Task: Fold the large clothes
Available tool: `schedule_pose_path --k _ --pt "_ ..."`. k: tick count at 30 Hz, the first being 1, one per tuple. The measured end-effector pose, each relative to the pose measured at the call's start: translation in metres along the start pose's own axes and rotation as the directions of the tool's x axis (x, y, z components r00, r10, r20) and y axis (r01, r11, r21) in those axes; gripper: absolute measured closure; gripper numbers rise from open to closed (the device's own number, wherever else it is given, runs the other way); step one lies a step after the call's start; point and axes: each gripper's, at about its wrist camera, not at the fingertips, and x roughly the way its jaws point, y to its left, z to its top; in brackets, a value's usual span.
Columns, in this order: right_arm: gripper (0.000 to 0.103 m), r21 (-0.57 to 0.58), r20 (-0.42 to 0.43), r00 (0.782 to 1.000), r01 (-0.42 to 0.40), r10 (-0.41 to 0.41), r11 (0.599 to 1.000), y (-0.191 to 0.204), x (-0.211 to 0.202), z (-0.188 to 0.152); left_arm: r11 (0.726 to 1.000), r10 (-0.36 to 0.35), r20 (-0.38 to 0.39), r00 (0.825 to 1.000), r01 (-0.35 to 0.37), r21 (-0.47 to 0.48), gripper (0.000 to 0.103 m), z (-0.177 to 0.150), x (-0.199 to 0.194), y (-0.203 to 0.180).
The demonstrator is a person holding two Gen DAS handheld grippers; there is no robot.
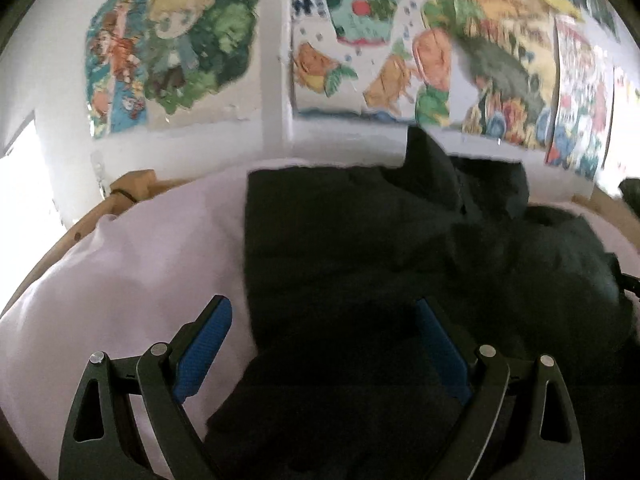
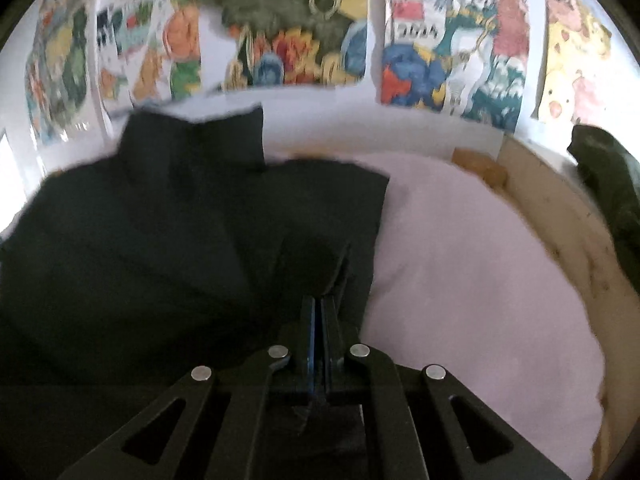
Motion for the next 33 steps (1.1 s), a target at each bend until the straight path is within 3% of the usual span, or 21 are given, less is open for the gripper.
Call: schedule_pose_path --k 3,6,8,20,28,33 --pt "0.099 -0.050 -0.016 0.999 0.029 -0.029 0.998 0.007 0.012 -0.007 1.000 -0.011 -0.070 0.997 0.011 -0.001 0.013 -0.011 0.027 0.000" --pt "0.098 -0.079 -0.034 0.998 0.045 -0.048 0.996 0.012 0.023 -0.010 1.000 -0.010 -0.093 0.996 0.008 -0.019 0.002 -0.018 0.038 0.005" --pt "0.097 -0.090 -0.054 0.998 0.040 -0.045 0.995 0.014 0.032 -0.013 0.998 -0.028 -0.105 0.994 0.023 -0.050 0.001 -0.024 0.045 0.011" --pt "0.097 -0.154 -0.047 0.996 0.065 -0.073 0.986 0.022 0.058 -0.035 0.999 -0.028 -0.103 0.994 0.023 -0.048 0.001 -0.035 0.059 0.011" --pt "0.096 -0.126 -0.002 0.997 0.074 -0.074 0.989 0.020 0.048 -0.039 0.997 -0.043 -0.106 0.993 0.036 -0.063 0.001 -0.035 0.056 0.013" --pt "0.090 -0.080 0.005 0.999 0.049 -0.049 0.996 0.012 0.038 -0.036 0.995 -0.056 -0.118 0.991 0.047 -0.083 0.001 -0.035 0.054 0.014"
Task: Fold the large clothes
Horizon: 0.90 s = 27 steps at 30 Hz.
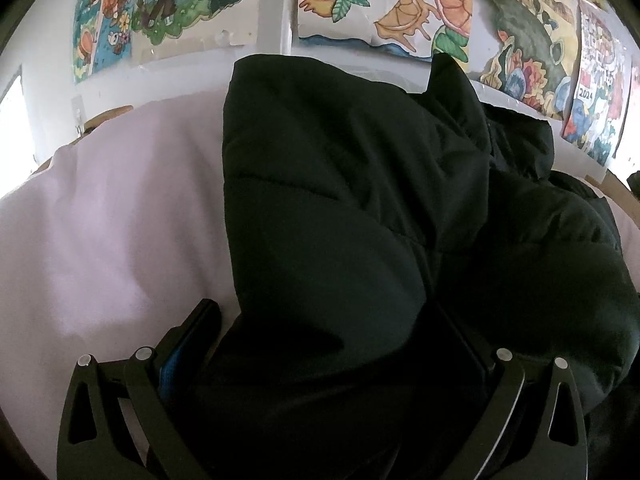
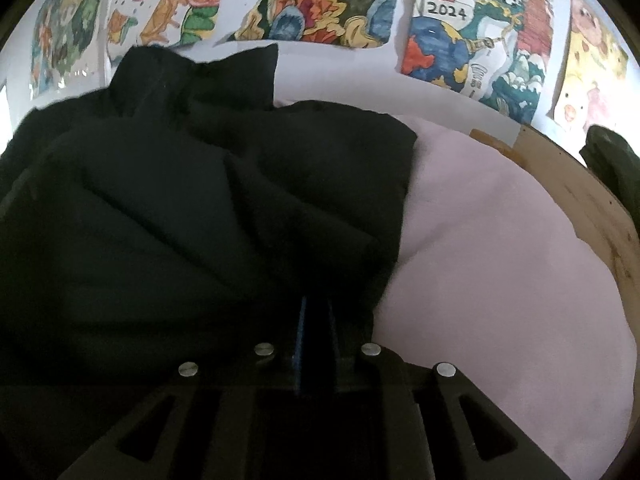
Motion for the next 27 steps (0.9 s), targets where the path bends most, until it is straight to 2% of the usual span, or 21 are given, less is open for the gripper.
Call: schedule_pose_path --k 1,3,5,6,8,10,14,18,21,23,27 --pt "0.086 0.021 0.018 1.000 -0.002 0.002 1.000 -0.003 -0.007 0.000 1.000 -0.006 -0.002 1.000 0.006 -0.004 0.001 0.000 0.000 0.001" --pt "0.071 0.046 0.041 0.999 0.009 -0.011 0.999 -0.006 -0.018 -0.001 1.000 -0.021 -0.005 1.000 0.021 -0.018 0.001 0.001 -0.001 0.003" --pt "0.019 0.076 0.062 0.998 0.022 -0.026 0.997 -0.011 -0.028 -0.001 0.999 -0.033 -0.009 0.999 0.033 -0.031 0.001 0.002 -0.003 0.005" --pt "0.016 0.094 0.076 0.997 0.009 -0.017 0.995 -0.016 -0.034 0.000 0.999 -0.035 -0.014 0.999 0.035 -0.034 0.001 0.004 -0.006 0.005" --pt "0.016 0.132 0.085 0.996 -0.048 0.037 0.990 -0.025 -0.040 0.000 0.999 -0.040 -0.027 0.999 0.039 -0.038 0.001 0.008 -0.012 0.004" --pt "0.016 0.163 0.065 0.995 -0.084 0.074 0.983 -0.032 -0.041 0.002 0.996 -0.080 -0.043 0.996 0.078 -0.039 0.002 0.013 -0.023 0.004" --pt "0.016 0.216 0.063 0.984 -0.174 0.164 0.961 -0.038 -0.045 0.012 0.985 -0.168 0.051 0.985 0.169 -0.019 0.002 0.022 -0.057 0.003" --pt "0.016 0.221 0.071 0.971 -0.240 0.229 0.945 -0.034 -0.043 0.050 0.983 -0.175 0.136 0.975 0.166 0.075 0.002 0.054 -0.071 -0.020" --pt "0.016 0.250 0.053 0.964 -0.267 0.262 0.931 -0.028 -0.027 0.087 0.981 -0.177 0.145 0.973 0.164 0.101 0.002 0.090 -0.057 -0.042" --pt "0.016 0.283 0.050 0.961 -0.276 0.273 0.919 -0.024 -0.009 0.115 0.975 -0.210 0.133 0.969 0.198 0.095 0.002 0.119 -0.034 -0.056" --pt "0.016 0.367 0.083 0.954 -0.299 0.289 0.881 -0.014 0.032 0.166 0.984 -0.174 0.138 0.975 0.168 0.050 0.002 0.168 0.022 -0.063"
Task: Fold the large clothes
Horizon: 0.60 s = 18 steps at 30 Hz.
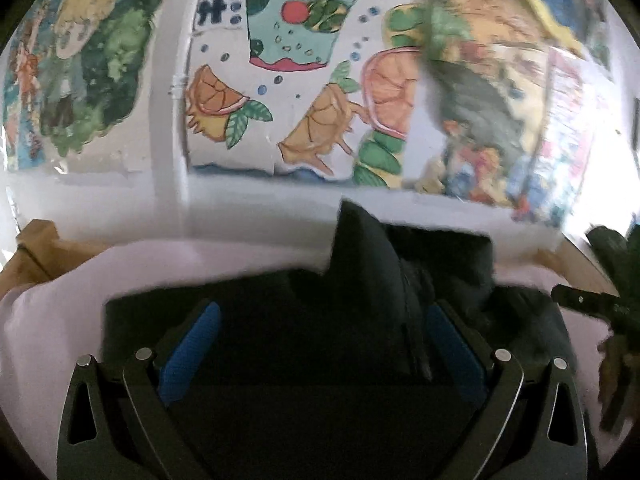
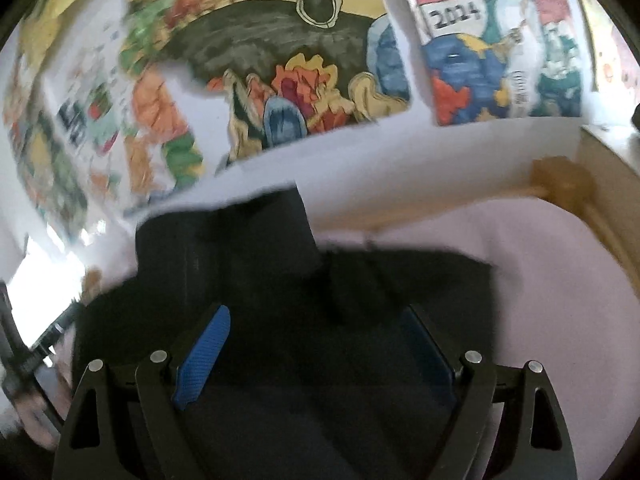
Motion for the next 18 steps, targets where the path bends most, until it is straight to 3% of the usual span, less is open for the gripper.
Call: schedule_pose_path --k 4,7,9,10,11,12,13,14,16,18 --pt "0.019 0.026 0.033 0.999 0.003 -0.004 1.000 0.016 0.042 0.028 0.998 0.028 0.026 0.999 -0.026 -0.061 0.002 0.016 0.035 0.017" --pt "0.042 0.056 0.042 0.999 0.011 -0.013 0.998 0.022 0.065 0.039 0.989 -0.031 0.037 0.999 0.036 -0.146 0.004 0.019 0.053 0.030" --pt "0.044 0.068 0.013 0.999 0.034 -0.035 0.997 0.027 0.082 0.043 0.984 -0.064 0.036 0.997 0.069 -0.167 0.005 0.017 0.056 0.032" --pt "0.059 0.064 0.001 0.999 0.042 -0.042 0.997 0.028 0.086 0.043 0.984 -0.081 0.030 0.996 0.085 -0.154 0.005 0.017 0.059 0.032" --pt "0.069 0.041 -0.009 0.998 0.059 -0.058 0.997 0.032 0.089 0.043 0.986 -0.087 0.028 0.996 0.090 -0.138 0.010 0.017 0.061 0.031" --pt "0.073 0.002 -0.006 0.997 0.077 -0.077 0.997 0.035 0.088 0.042 0.987 -0.093 0.029 0.995 0.096 -0.130 0.014 0.018 0.062 0.029" --pt "0.081 -0.040 0.000 0.996 0.087 -0.087 0.995 0.037 0.086 0.040 0.985 -0.106 0.029 0.994 0.109 -0.130 0.025 0.019 0.064 0.030" --pt "0.085 -0.066 0.000 0.996 0.091 -0.092 0.994 0.038 0.083 0.037 0.984 -0.109 0.023 0.994 0.112 -0.137 0.036 0.018 0.063 0.027" --pt "0.088 -0.071 0.000 0.997 0.072 -0.072 0.995 0.038 0.075 0.032 0.978 -0.128 0.000 0.992 0.126 -0.169 0.046 0.018 0.069 0.026" --pt "0.089 -0.100 0.000 0.998 0.055 -0.056 0.993 0.041 0.061 0.026 0.965 -0.170 -0.012 0.985 0.164 -0.204 0.049 0.018 0.071 0.027"
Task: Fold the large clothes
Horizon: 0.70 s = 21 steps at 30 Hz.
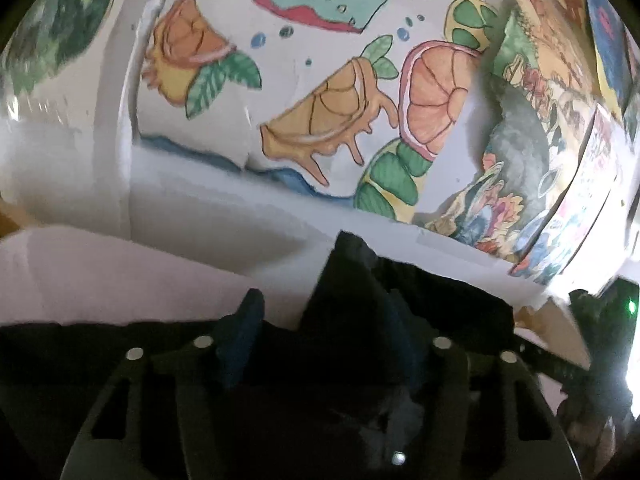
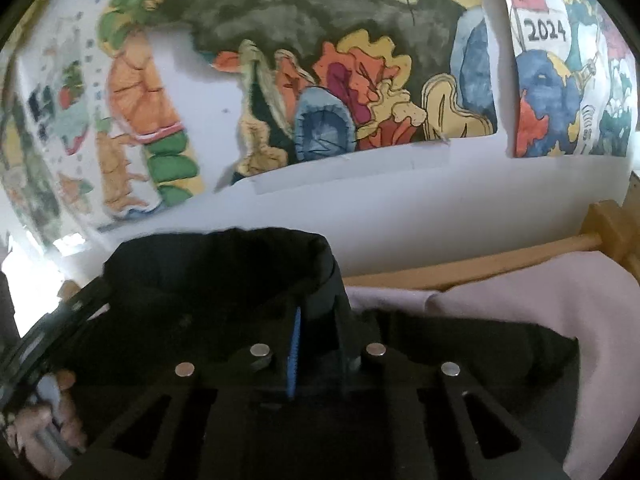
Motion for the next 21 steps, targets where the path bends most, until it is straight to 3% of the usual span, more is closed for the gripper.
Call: schedule_pose_path --k 3,5,8,12,16,21 --pt "0.090 -0.110 0.017 1.000 -0.009 0.011 0.994 0.014 -0.027 -0.011 0.999 -0.050 0.003 0.999 0.050 0.007 0.068 -0.003 -0.013 -0.007" --pt "0.090 -0.170 0.031 0.999 -0.016 0.022 0.985 0.020 -0.047 -0.020 0.998 -0.059 0.016 0.998 0.058 0.034 0.088 -0.003 -0.025 -0.014" --pt "0.091 -0.246 0.053 0.998 -0.023 0.038 0.969 0.023 -0.080 -0.038 0.996 -0.076 0.050 0.996 0.074 0.051 0.096 -0.004 -0.049 -0.023" --pt "0.091 -0.286 0.069 0.996 -0.032 0.054 0.958 0.020 -0.115 -0.061 0.994 -0.072 0.091 0.993 0.063 0.092 0.099 -0.016 -0.086 -0.041" --pt "0.092 -0.298 0.052 0.995 -0.066 0.085 0.952 0.018 -0.140 -0.083 0.982 -0.054 0.098 0.994 0.035 0.187 0.099 -0.049 -0.143 -0.063" --pt "0.092 -0.302 0.059 0.992 -0.092 0.115 0.949 0.013 -0.169 -0.114 0.961 -0.005 0.043 0.999 -0.007 0.275 0.100 -0.098 -0.189 -0.077"
